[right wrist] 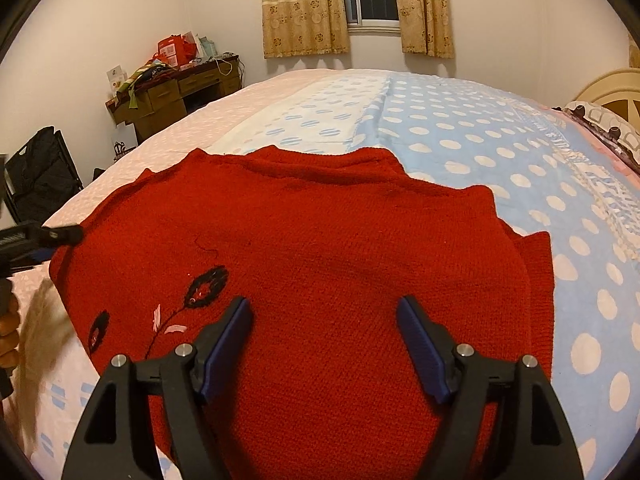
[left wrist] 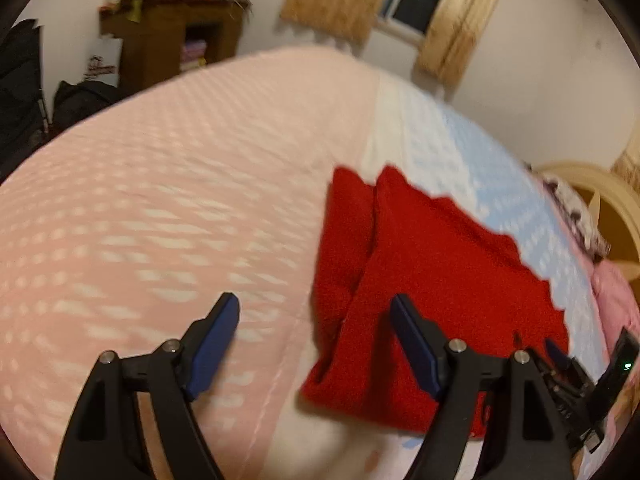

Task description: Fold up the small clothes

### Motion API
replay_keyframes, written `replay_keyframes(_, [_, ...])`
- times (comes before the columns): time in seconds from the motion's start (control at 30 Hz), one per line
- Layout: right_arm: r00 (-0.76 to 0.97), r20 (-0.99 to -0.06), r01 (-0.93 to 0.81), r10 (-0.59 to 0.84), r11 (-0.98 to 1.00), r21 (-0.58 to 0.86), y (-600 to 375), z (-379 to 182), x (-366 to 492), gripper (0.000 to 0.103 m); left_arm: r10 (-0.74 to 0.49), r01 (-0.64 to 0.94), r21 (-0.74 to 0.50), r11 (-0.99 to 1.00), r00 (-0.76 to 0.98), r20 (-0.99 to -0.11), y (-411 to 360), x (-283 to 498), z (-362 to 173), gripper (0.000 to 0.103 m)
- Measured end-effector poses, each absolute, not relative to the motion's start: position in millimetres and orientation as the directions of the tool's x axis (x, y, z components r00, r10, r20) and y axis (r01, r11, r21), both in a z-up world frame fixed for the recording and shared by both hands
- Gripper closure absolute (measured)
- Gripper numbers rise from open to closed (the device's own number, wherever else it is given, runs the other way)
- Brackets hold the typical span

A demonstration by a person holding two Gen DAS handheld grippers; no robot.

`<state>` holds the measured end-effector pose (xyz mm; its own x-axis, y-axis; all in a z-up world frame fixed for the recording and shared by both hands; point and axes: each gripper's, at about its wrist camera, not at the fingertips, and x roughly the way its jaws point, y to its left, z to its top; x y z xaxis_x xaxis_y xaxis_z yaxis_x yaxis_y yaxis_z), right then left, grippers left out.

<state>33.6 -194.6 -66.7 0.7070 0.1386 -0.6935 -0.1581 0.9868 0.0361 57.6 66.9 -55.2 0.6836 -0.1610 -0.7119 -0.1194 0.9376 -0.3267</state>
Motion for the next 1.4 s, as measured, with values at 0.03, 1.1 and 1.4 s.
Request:
replay_keyframes(0.03, [0.708,-0.693,-0.158,0.138,0.987,0.035,-194.3,-67.0,33.6,0.027,-0.175,-0.104,-0.338,0.935,0.694,-0.699,66.9,52.6,-53.6,0.021])
replay_keyframes(1.1, [0.518,-0.751,-0.343,0.41,0.904,0.257,-48.4,-5.7,131.2,0.026,-0.357,-0.066,-0.561,0.825,0.709,-0.609,45.3,53.7,-102.0,0.073])
replay_keyframes(1.4, [0.327,-0.87,-0.436,0.369,0.876,0.207,46.2,-62.0,194.1,0.026,-0.38,-0.051,-0.593,0.803,0.724,-0.576,50.3,48.1,-107.9,0.071])
